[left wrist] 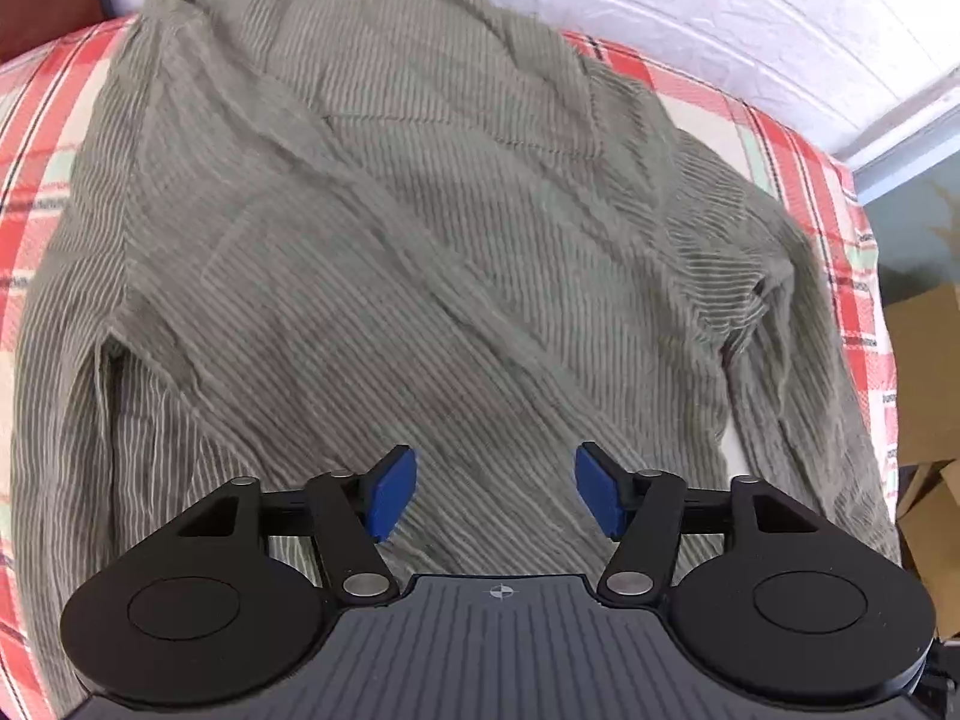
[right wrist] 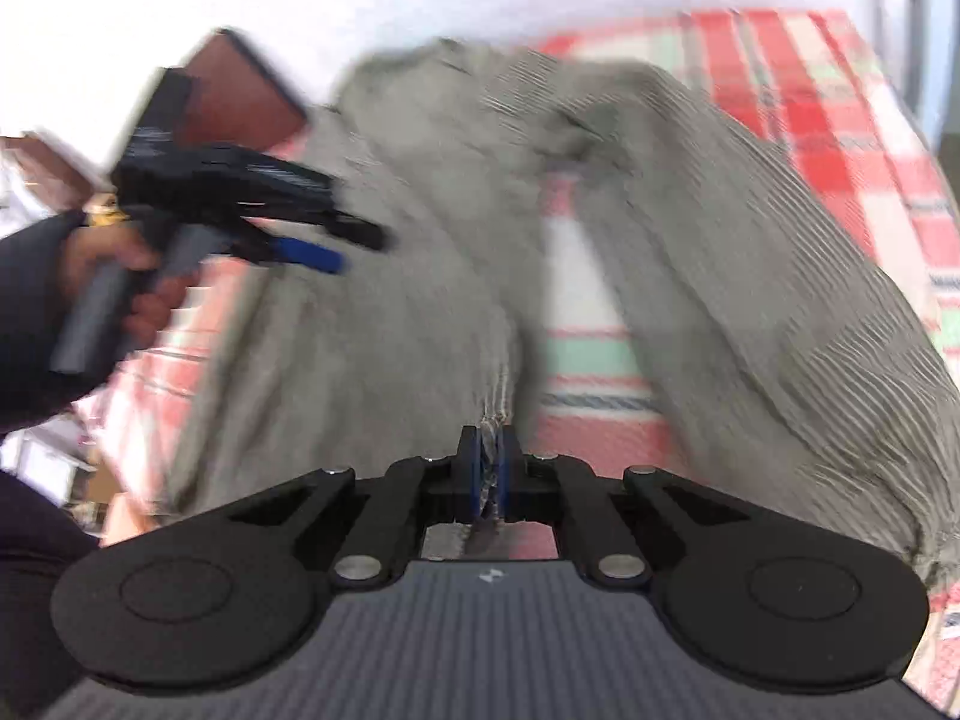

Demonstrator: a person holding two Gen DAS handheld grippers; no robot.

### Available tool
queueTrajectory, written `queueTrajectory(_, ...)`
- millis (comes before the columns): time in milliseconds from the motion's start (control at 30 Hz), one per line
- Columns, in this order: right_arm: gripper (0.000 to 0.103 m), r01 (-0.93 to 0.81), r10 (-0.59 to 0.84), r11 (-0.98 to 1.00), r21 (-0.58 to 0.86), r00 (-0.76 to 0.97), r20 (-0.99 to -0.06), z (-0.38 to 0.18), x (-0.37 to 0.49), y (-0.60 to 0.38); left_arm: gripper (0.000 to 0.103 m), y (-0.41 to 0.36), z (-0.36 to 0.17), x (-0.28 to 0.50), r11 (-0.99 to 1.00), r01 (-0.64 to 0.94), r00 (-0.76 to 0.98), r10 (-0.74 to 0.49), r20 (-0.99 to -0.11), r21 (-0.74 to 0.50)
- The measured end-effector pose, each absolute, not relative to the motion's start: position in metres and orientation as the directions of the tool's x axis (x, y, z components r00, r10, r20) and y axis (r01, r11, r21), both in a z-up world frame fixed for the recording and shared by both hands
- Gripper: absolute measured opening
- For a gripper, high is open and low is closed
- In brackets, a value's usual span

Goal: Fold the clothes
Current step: 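Grasp the shirt front edge with both grippers and lift it toward the collar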

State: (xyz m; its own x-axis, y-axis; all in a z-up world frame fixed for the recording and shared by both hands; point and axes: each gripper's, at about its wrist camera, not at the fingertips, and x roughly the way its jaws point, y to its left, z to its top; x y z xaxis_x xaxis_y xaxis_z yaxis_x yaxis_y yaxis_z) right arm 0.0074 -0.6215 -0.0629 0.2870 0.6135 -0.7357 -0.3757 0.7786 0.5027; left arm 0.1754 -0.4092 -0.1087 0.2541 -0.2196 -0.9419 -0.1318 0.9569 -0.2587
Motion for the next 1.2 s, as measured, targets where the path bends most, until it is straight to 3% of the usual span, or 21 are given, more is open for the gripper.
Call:
queueTrajectory(533,0.006,-0.573,0.757,0.584,0.575,0.128,-0.641,-0.037,-0.010,-0.570,0.083,-0.416,-0.093,0.191,0.983,-0.105,0.182,-0.131,-0.975,-0.152)
queueTrajectory(767,0.006,-0.609,0.770,0.546,0.576,0.093,-0.631,-0.037,-0.016,-0.557,0.088,-0.408,-0.080,0.199,0.946,-0.180,0.177,-0.240,-0.955,-0.271)
queueTrajectory(933,0.006,-0.631,0.778,0.519,0.576,0.070,-0.624,-0.034,-0.023,-0.548,0.087,-0.421,-0.090,0.205,0.956,-0.167,0.155,-0.216,-0.964,-0.242)
queueTrajectory(967,0.006,-0.633,0.779,0.518,0.576,0.069,-0.624,-0.034,-0.024,-0.547,0.082,-0.422,-0.094,0.207,0.957,-0.166,0.148,-0.216,-0.965,-0.239)
queueTrajectory(1033,0.006,-0.634,0.778,0.517,0.575,0.070,-0.624,-0.033,-0.026,-0.545,0.050,-0.422,-0.101,0.208,0.956,-0.168,0.127,-0.223,-0.967,-0.242)
queueTrajectory(1067,0.006,-0.634,0.777,0.520,0.573,0.072,-0.625,-0.033,-0.027,-0.544,0.010,-0.421,-0.103,0.208,0.954,-0.170,0.122,-0.226,-0.966,-0.245)
queueTrajectory(1100,0.006,-0.633,0.777,0.522,0.571,0.076,-0.625,-0.032,-0.027,-0.544,0.002,-0.419,-0.103,0.208,0.953,-0.175,0.125,-0.228,-0.966,-0.248)
queueTrajectory(1200,0.006,-0.627,0.779,0.529,0.572,0.090,-0.621,-0.031,-0.027,-0.546,0.000,-0.407,-0.097,0.204,0.943,-0.169,0.152,-0.262,-0.953,-0.286)
